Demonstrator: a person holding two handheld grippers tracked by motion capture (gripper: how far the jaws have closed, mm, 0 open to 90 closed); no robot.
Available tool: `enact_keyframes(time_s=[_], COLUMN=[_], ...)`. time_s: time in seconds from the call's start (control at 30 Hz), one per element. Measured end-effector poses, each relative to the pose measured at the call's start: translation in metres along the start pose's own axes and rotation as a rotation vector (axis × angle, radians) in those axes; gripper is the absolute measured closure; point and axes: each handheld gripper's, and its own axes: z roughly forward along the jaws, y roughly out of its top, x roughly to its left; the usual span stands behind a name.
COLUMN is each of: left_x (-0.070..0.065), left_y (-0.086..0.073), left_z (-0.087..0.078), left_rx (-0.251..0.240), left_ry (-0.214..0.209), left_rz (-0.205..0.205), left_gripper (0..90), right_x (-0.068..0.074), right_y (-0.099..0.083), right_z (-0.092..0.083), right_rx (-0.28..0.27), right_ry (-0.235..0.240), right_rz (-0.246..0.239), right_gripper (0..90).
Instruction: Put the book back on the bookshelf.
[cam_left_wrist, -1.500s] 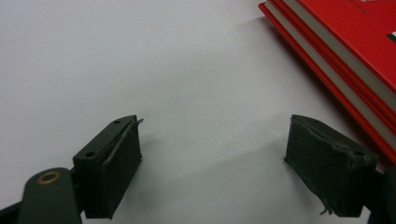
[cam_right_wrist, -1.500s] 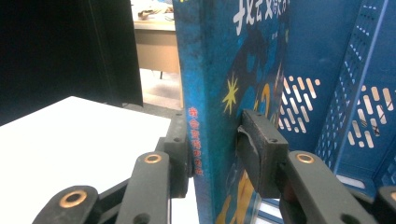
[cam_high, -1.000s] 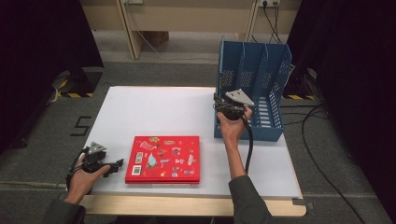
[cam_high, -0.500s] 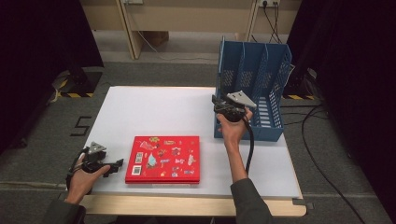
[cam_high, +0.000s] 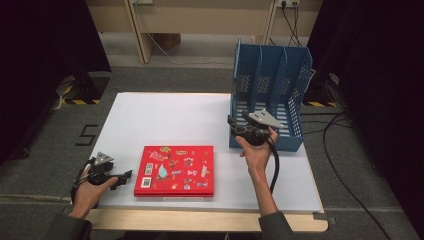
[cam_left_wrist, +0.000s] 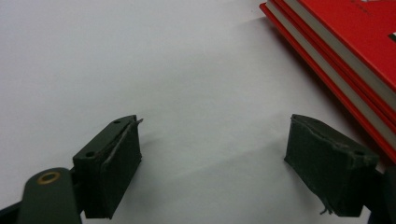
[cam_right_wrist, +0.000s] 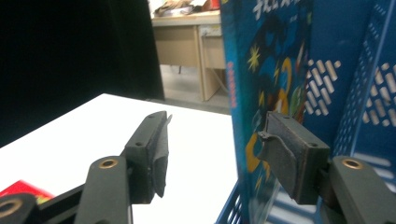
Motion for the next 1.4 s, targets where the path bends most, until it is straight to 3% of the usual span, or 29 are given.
enact_keyframes(time_s=[0.27, 0.4, 0.5, 0.7, 0.87, 1.1, 1.27, 1.4], left_x=[0.0, -0.001, 0.0, -0.002, -0.002, -0.012, -0.02, -0.021], left_y=[0.0, 0.0, 0.0, 0.001, 0.001, 0.002, 0.003, 0.003], left_z=[0.0, -0.001, -0.002, -0.003, -0.006, -0.01, -0.011, -0.012], left_rx=[-0.003, -0.012, -0.017, -0.03, -0.048, -0.078, -0.073, -0.077], left_ry=[0.003, 0.004, 0.007, 0.007, -0.006, -0.069, -0.103, -0.099], left_rz=[0.005, 0.0, -0.004, 0.003, -0.01, -0.029, -0.023, -0.022], left_gripper=[17.4, 17.5, 17.6, 17.7, 17.9, 18.1, 18.1, 19.6], right_x=[0.007, 0.015, 0.02, 0.028, 0.036, 0.044, 0.049, 0.051], right_y=[-0.015, -0.025, -0.031, -0.048, -0.066, -0.084, -0.091, -0.092], right_z=[-0.016, -0.023, -0.029, -0.035, -0.04, -0.041, -0.041, -0.041], right_rx=[0.051, 0.102, 0.115, 0.16, 0.215, 0.275, 0.298, 0.307], right_ry=[0.016, 0.015, 0.043, 0.114, 0.152, 0.196, 0.222, 0.226], right_rz=[-0.005, -0.059, -0.048, 0.032, 0.05, 0.059, 0.073, 0.073], right_gripper=[37.4, 34.8, 33.4, 31.3, 27.7, 24.3, 24.1, 24.0])
